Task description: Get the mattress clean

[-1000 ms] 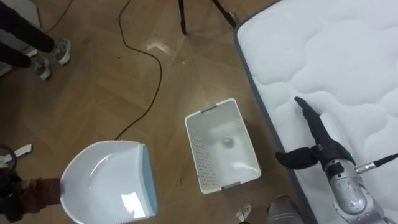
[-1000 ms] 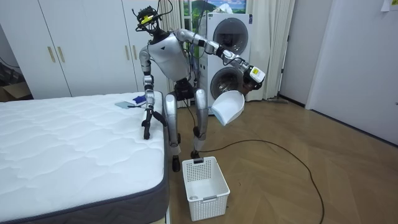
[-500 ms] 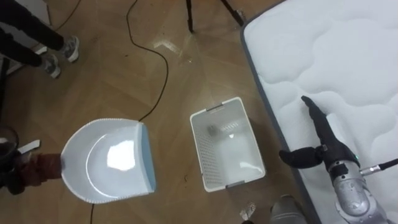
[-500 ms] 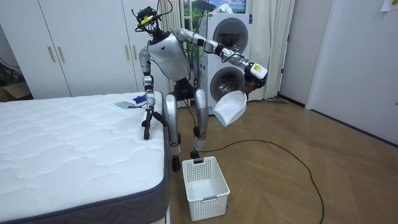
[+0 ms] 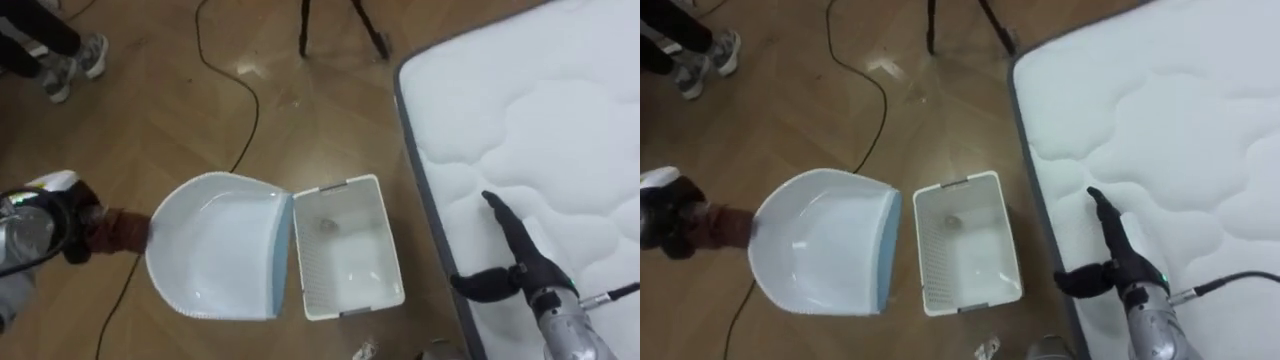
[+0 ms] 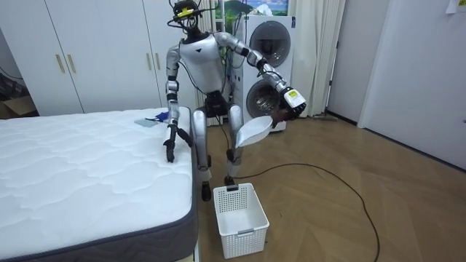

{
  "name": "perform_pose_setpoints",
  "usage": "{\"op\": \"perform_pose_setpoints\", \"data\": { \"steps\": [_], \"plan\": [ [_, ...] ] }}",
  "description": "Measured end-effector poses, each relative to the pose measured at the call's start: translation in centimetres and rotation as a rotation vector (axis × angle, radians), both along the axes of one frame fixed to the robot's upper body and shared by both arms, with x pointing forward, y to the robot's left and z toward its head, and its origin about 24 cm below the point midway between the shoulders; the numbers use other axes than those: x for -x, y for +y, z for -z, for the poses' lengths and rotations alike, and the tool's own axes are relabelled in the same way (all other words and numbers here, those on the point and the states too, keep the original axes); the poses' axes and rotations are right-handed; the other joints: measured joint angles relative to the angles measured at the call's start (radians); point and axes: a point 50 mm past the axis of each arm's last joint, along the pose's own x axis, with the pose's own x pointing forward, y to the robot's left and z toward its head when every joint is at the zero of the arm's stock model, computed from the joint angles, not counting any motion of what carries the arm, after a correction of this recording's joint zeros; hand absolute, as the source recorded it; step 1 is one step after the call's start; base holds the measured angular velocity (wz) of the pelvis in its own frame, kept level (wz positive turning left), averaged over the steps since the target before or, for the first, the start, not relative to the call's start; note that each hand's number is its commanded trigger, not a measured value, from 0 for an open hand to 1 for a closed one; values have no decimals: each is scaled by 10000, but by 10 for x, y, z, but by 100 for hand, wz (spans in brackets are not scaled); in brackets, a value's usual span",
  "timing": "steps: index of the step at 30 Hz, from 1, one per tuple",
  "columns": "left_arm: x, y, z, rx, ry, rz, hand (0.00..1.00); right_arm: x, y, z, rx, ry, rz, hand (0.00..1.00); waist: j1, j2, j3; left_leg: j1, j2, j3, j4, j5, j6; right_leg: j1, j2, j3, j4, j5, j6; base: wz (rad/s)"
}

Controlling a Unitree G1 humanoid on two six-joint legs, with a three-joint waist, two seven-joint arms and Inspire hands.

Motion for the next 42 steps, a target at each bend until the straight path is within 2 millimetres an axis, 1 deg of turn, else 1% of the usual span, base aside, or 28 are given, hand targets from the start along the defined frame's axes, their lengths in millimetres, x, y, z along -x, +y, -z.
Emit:
{"op": "perform_pose_setpoints", "data": {
  "steps": [2,7,8,11,13,14,15,17,18,19,21,22,23,24,25,26,27,28,29,30,31,32,34,37,39,40,41,42],
  "plan": [
    [10,-12,7,49,132,631,100,8,-5,7,100,412,251,0,144,-149,-62,526,37,-149,-292,0,0,669,128,15,-539,132,68,0],
    [27,-34,13,848,-80,1283,100,31,-11,20,-1,1189,925,0,458,-258,-82,1485,132,-224,-931,0,0,1798,313,-4,-1726,488,208,-5],
    [27,-37,12,918,-145,1407,100,35,-12,21,-78,1269,1030,0,507,-343,-101,1574,144,-294,-964,0,0,1963,346,-9,-1925,577,233,0],
    [25,-40,7,1039,-252,1554,100,49,-20,24,-139,1453,1638,0,524,-412,-125,1722,171,-428,-976,-1,1,2266,432,49,-2335,788,297,-8],
    [23,-40,-3,1334,-621,1517,100,57,-29,20,-103,1235,2341,0,702,-468,-144,1903,193,-290,-1003,-4,6,2289,555,267,-2391,968,370,-68],
    [27,-37,-6,1520,-874,1290,100,62,-31,19,-63,1227,2547,0,876,-522,-131,2160,257,77,-1080,-4,6,2308,641,556,-2397,1090,382,-107],
    [30,-34,-7,1584,-974,1141,100,63,-32,20,-45,1259,2591,0,940,-541,-125,2298,288,186,-1095,-7,6,2342,683,597,-2408,1162,375,-133],
    [36,-32,-5,1844,-1146,748,100,62,-31,19,-20,1270,2645,0,965,-592,-107,2688,310,228,-1098,-20,7,2558,665,275,-2541,1330,341,-111],
    [38,-32,-3,2007,-1246,569,100,61,-29,17,-128,1190,2646,0,988,-708,-75,2921,313,462,-1183,-22,7,2576,649,42,-2569,1389,283,-134],
    [42,-31,-1,2172,-1299,355,100,58,-26,16,-268,1077,2662,0,1049,-773,-97,3121,334,766,-1298,-26,11,2516,669,-84,-2593,1488,215,-180],
    [47,-35,4,2419,-1245,246,100,54,-21,14,-384,947,2683,0,1241,-877,-113,3351,391,1013,-1453,-53,40,2424,650,-874,-2759,1809,32,-171],
    [50,-39,9,2806,-1189,93,100,51,-18,15,-464,918,2648,0,1350,-878,-122,3455,504,1067,-1501,-69,46,2548,620,-1742,-3074,2205,-202,-176],
    [54,-43,13,3164,-1153,-9,100,47,-14,15,-520,884,2529,0,1421,-908,-141,3502,607,1287,-1585,-69,45,2599,702,-2422,-3517,2586,-411,-167],
    [54,-45,15,3286,-1153,-24,100,46,-13,14,-538,849,2506,0,1424,-905,-139,3508,661,1389,-1668,-70,45,2622,759,-2645,-3731,2790,-473,-144],
    [53,-50,17,3527,-1176,-49,100,43,-13,13,-545,777,2499,0,1368,-860,-124,3640,781,2011,-1999,-94,78,2618,814,-3102,-3892,2986,-535,-99],
    [51,-55,18,3676,-1221,-17,100,44,-14,13,-540,793,2570,0,1221,-787,-97,3863,875,2857,-2374,-251,193,2562,615,-3518,-3055,2501,-288,-82],
    [49,-57,17,3741,-1287,6,100,45,-15,14,-553,862,2635,0,1203,-792,-102,4013,863,3149,-2653,-332,133,2548,470,-3518,-2531,2156,-137,-77],
    [48,-60,16,3835,-1368,-43,100,47,-13,17,-627,1018,2749,0,1317,-913,-128,4122,765,3641,-2824,-301,135,2615,-1,-3465,-1745,1660,148,-99],
    [49,-61,18,3987,-1336,-191,100,46,-13,17,-682,987,2757,0,1356,-934,-135,4137,766,3961,-2810,-304,127,2913,-308,-3435,-1528,1455,426,-97],
    [49,-61,18,4033,-1340,-238,100,45,-13,16,-710,948,2753,0,1267,-932,-133,4110,762,4006,-2767,-305,126,3094,-424,-3412,-1588,1386,539,-54],
    [47,-62,17,4170,-1423,-272,100,44,-13,16,-797,900,2809,0,1140,-936,-138,4011,750,4009,-2669,-289,117,3367,-547,-3194,-2017,1333,637,-20],
    [45,-65,16,4312,-1522,-277,100,45,-13,16,-863,907,2883,0,1001,-977,-107,3978,758,4153,-2574,-272,110,3420,-479,-3053,-2421,1304,669,-22],
    [45,-68,19,4542,-1538,-318,100,45,-13,16,-954,912,2893,0,940,-1023,-103,4012,817,4390,-2499,-259,88,3480,-336,-2731,-2785,1300,674,-45],
    [45,-72,21,4822,-1531,-387,100,43,-10,15,-1265,848,2746,0,618,-1117,-70,3990,1013,4609,-2308,-268,19,3439,-157,-2541,-2892,1333,551,-31],
    [47,-78,25,5134,-1494,-472,100,43,-11,14,-1320,815,2808,0,450,-1157,-89,4076,1163,4839,-2234,-325,-89,3425,-36,-2442,-2841,1325,454,-36],
    [50,-81,30,5308,-1398,-565,100,42,-11,14,-1416,783,2818,0,436,-1199,-123,4181,1219,4995,-2182,-324,-159,3417,16,-2351,-2818,1337,385,-51],
    [55,-83,34,5417,-1246,-661,100,41,-9,13,-1512,775,2741,0,393,-1273,-189,4272,1223,5043,-2177,-287,-232,3326,121,-2136,-2715,1313,328,-58],
    [58,-84,37,5459,-1152,-692,100,41,-8,12,-1556,740,2688,0,380,-1298,-192,4333,1227,4959,-2171,-283,-268,3308,165,-2017,-2709,1299,284,-87]
  ]
}}
